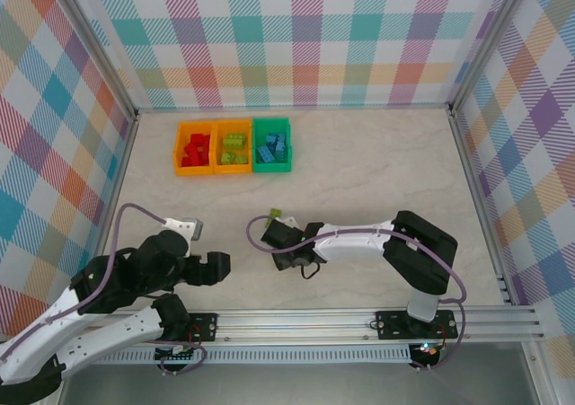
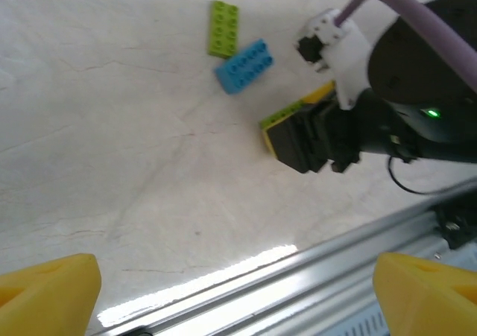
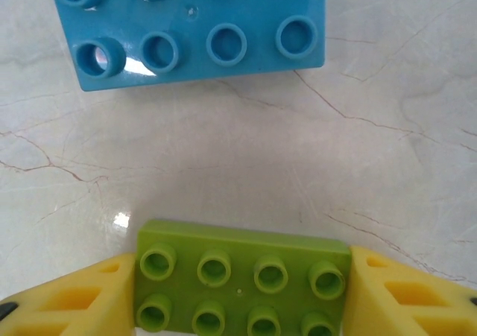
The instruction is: Sort the legos into containers by color
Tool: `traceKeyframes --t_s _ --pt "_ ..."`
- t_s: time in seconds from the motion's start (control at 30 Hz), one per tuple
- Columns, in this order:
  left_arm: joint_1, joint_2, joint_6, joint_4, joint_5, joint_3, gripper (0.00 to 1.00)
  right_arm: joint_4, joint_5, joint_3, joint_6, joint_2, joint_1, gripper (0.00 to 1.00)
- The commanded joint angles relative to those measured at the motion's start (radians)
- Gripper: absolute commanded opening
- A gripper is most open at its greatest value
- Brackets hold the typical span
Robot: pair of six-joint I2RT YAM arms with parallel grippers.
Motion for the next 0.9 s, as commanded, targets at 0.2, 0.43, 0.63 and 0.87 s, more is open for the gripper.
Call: traceKeyframes --t_s 0.2,0.43,0.63,0.87 --pt "-0.013 -0.155 0.040 0.022 -0.018 0.018 0.96 0.168 0.057 0.087 -0.245 -0.125 -0.088 0.54" --pt "-0.013 -0.185 -0.052 0.040 -0.202 0.013 0.99 0.346 0.019 0.348 -0.435 0.051 -0.183 0.51" --pt "-0.013 -0.132 -0.072 -0.002 -0.278 -0.001 1.00 0.453 -0.025 0.556 -0.565 0.249 -0.224 0.48" --pt "-0.013 -0.078 -0.090 0.010 -0.268 -0.021 1.00 0.392 -0.031 0.859 -0.671 0.462 -0.262 0.49"
